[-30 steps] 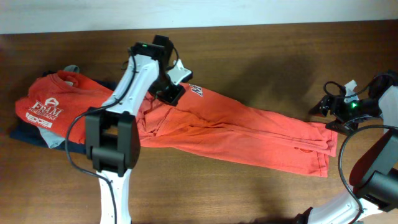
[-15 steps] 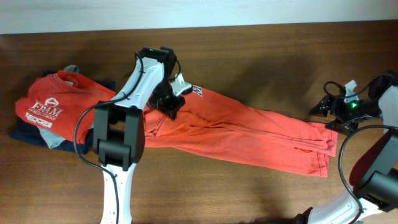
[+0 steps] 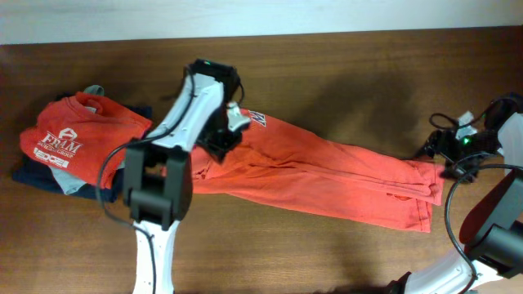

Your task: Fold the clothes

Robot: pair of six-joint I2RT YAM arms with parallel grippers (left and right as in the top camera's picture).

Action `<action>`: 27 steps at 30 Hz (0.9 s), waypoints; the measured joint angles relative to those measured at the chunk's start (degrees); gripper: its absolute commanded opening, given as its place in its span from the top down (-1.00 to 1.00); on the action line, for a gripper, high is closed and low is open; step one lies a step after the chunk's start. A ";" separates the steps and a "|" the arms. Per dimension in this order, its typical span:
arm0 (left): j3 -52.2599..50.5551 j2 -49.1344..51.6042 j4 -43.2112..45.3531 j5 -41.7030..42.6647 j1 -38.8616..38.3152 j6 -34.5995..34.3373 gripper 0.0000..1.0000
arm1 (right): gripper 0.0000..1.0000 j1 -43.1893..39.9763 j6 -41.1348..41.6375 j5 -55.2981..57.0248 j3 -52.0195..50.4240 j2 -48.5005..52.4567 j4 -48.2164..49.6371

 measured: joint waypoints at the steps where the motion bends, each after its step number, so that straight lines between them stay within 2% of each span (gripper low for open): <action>1: 0.33 -1.53 0.24 -1.11 0.66 -0.76 0.86 | -0.85 -0.37 1.14 2.38 0.00 0.00 -0.17; 3: 0.85 -4.96 0.92 -2.69 2.34 -1.68 0.82 | -0.91 -1.68 2.80 5.92 0.00 0.00 -0.31; 7: 1.92 -11.06 2.40 -4.17 7.06 -2.58 0.78 | -0.90 -5.68 3.85 9.07 -0.07 0.00 0.46; 12: 2.27 -13.79 4.02 -4.07 12.37 -2.86 0.75 | -0.86 -8.81 -0.04 4.37 -2.25 0.31 1.62; 13: 2.27 -13.77 4.37 -3.74 13.07 -2.99 0.75 | -0.79 -8.81 -0.61 3.96 -2.80 0.48 1.75; 18: 2.25 -13.77 5.09 -1.86 13.94 -3.02 0.75 | -0.70 -8.63 -2.91 0.46 -5.95 1.27 0.04; 20: 2.25 -13.75 5.22 -0.31 13.81 -2.71 0.68 | -0.68 -8.50 -4.26 -1.86 -6.47 1.27 -0.68; 23: 2.25 -13.75 7.04 1.53 13.31 -2.34 0.60 | -0.52 -8.26 -5.68 -4.15 -6.47 1.27 -0.72; 26: 2.21 -13.75 10.08 3.04 12.79 -2.27 0.57 | -0.51 -8.15 -5.40 -5.22 -6.47 1.27 -0.96; 27: 2.21 -13.75 11.50 3.61 12.52 -2.25 0.50 | -0.51 -8.09 -5.27 -5.46 -6.47 1.27 -1.44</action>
